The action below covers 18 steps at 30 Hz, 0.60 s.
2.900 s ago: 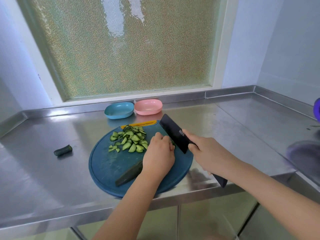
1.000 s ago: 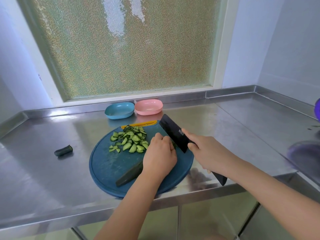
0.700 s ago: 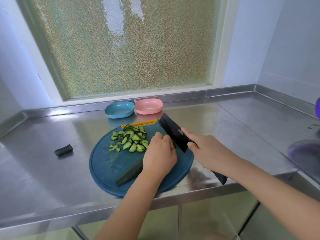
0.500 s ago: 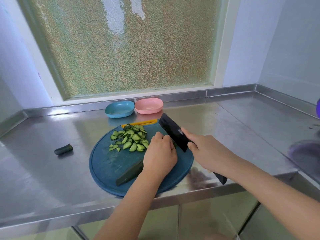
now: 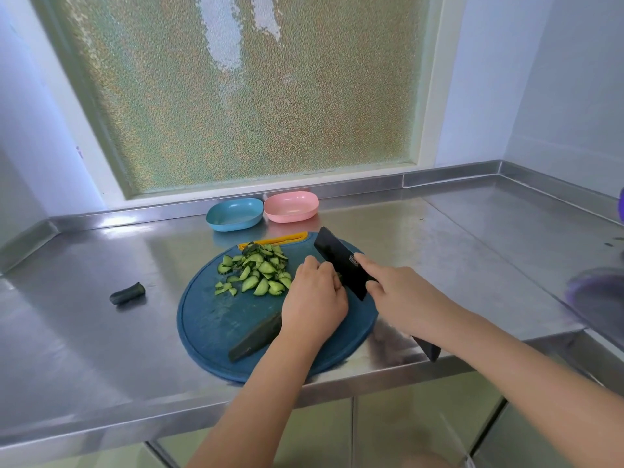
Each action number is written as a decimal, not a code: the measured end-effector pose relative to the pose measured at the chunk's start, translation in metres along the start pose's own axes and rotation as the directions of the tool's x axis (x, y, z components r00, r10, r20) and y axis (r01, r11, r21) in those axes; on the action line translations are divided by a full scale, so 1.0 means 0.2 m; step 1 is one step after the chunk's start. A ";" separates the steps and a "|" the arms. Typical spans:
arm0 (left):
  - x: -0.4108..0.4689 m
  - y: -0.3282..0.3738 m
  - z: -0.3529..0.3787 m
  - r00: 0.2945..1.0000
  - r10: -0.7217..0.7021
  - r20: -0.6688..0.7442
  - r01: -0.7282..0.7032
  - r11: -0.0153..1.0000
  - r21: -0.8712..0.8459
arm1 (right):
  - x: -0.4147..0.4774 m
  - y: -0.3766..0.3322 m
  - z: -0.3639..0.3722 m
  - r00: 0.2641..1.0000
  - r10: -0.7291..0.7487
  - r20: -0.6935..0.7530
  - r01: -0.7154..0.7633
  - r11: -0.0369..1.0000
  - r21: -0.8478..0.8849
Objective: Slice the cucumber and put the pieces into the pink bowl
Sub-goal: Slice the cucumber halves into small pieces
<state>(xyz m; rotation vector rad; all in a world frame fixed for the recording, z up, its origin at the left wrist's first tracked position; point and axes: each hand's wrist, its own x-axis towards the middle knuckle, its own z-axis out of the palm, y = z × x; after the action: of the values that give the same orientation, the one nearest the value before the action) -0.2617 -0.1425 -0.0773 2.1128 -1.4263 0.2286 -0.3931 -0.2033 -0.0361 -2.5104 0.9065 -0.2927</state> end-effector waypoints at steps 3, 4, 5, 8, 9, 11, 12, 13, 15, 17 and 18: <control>0.00 0.00 0.00 1.000 0.013 0.005 -0.014 1.000 0.010 | -0.01 0.01 -0.04 1.000 0.002 -0.006 -0.002 1.000 0.011; 0.00 0.00 0.00 1.000 0.017 0.006 -0.017 1.000 0.012 | -0.02 0.00 -0.05 1.000 0.000 0.001 0.000 1.000 0.017; 0.00 0.00 0.00 1.000 0.020 0.007 -0.020 1.000 0.013 | -0.02 0.00 -0.05 1.000 -0.004 0.005 0.004 1.000 0.022; 0.00 0.00 0.00 1.000 0.019 0.013 -0.019 1.000 0.013 | -0.03 -0.01 -0.05 1.000 -0.008 0.009 0.007 1.000 0.025; 0.00 0.00 0.00 1.000 0.019 0.014 -0.019 1.000 0.012 | -0.03 -0.01 -0.05 1.000 -0.006 0.012 0.006 1.000 0.022; 0.00 0.00 -0.01 1.000 0.021 0.013 -0.021 1.000 0.013 | -0.03 0.00 -0.05 1.000 -0.003 0.013 0.003 1.000 0.021; 0.00 0.00 -0.01 1.000 0.022 0.013 -0.022 1.000 0.014 | -0.03 0.00 -0.05 1.000 -0.003 0.010 0.003 1.000 0.024; 0.00 0.01 -0.01 1.000 0.022 0.013 -0.023 1.000 0.016 | -0.03 0.00 -0.05 1.000 -0.002 0.007 0.002 1.000 0.027; 0.00 0.01 0.00 1.000 0.024 0.013 -0.024 0.999 0.021 | -0.03 0.00 -0.05 1.000 0.000 0.010 -0.001 1.000 0.022; 0.00 0.01 0.00 1.000 0.026 0.011 -0.026 0.999 0.022 | -0.03 -0.01 -0.06 1.000 0.002 0.013 -0.003 1.000 0.019; 0.00 0.01 -0.01 1.000 0.027 0.011 -0.027 0.999 0.022 | -0.03 -0.01 -0.06 1.000 0.001 0.015 -0.001 1.000 0.024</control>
<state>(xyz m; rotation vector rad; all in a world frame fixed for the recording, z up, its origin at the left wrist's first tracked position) -0.2633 -0.1422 -0.0759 2.1165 -1.4653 0.2453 -0.4012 -0.2026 -0.0248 -2.4873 0.8934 -0.2830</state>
